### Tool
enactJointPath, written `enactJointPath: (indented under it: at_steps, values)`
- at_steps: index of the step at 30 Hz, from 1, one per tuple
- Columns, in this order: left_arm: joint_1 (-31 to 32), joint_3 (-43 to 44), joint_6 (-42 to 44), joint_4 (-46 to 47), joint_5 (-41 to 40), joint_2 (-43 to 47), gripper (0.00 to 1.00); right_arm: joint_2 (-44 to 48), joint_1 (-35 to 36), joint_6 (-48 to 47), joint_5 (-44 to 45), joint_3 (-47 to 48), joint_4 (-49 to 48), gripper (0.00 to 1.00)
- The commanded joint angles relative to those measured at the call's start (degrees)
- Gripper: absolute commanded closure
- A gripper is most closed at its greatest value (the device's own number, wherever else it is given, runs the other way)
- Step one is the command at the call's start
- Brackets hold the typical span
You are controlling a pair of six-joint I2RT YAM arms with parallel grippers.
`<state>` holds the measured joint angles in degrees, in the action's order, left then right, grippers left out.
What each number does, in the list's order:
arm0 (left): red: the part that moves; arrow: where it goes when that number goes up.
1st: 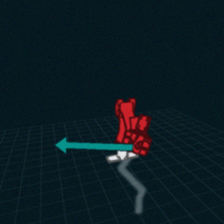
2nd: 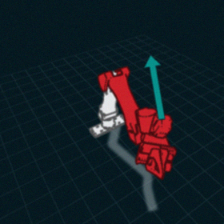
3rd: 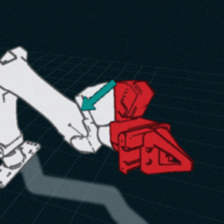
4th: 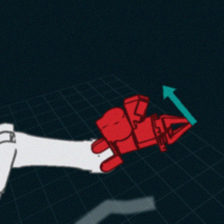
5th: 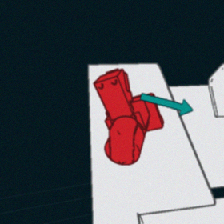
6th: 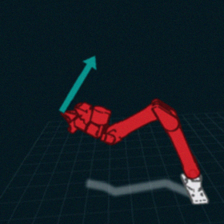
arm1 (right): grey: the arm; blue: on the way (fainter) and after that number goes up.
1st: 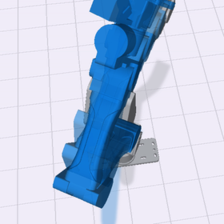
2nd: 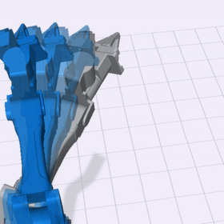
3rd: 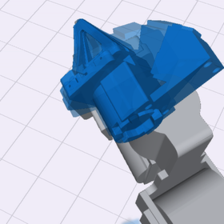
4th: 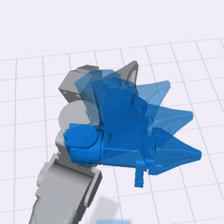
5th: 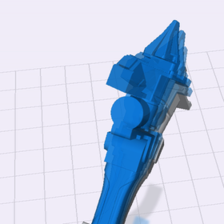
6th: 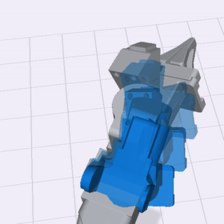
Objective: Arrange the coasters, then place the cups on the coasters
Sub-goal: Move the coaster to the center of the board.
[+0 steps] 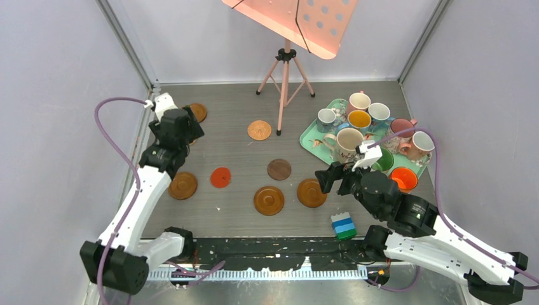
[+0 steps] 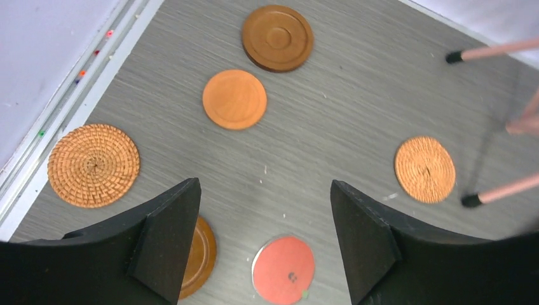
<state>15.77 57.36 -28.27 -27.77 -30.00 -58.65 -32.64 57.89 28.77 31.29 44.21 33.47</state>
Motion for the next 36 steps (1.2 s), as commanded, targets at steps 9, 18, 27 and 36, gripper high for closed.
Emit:
enactJointPath:
  at_steps: [9,18,27,36]
  values:
    - [-13.18,12.6,-10.63,10.64,6.87,-26.7,0.46,5.98,-0.06,-1.34,-2.12,-4.01,-3.51,0.02]
    - [-21.32,26.0,-22.59,12.65,21.42,-45.48,1.0,8.23,-0.06,1.22,-3.3,-7.58,-4.62,0.01]
    - [-24.82,40.25,-27.99,7.45,29.27,-60.69,1.0,5.73,-0.06,1.14,-1.1,-6.39,-4.45,0.01]
    - [-24.74,42.5,-32.04,3.43,33.75,-66.11,1.0,2.97,-0.06,1.63,0.35,-5.67,-5.62,0.01]
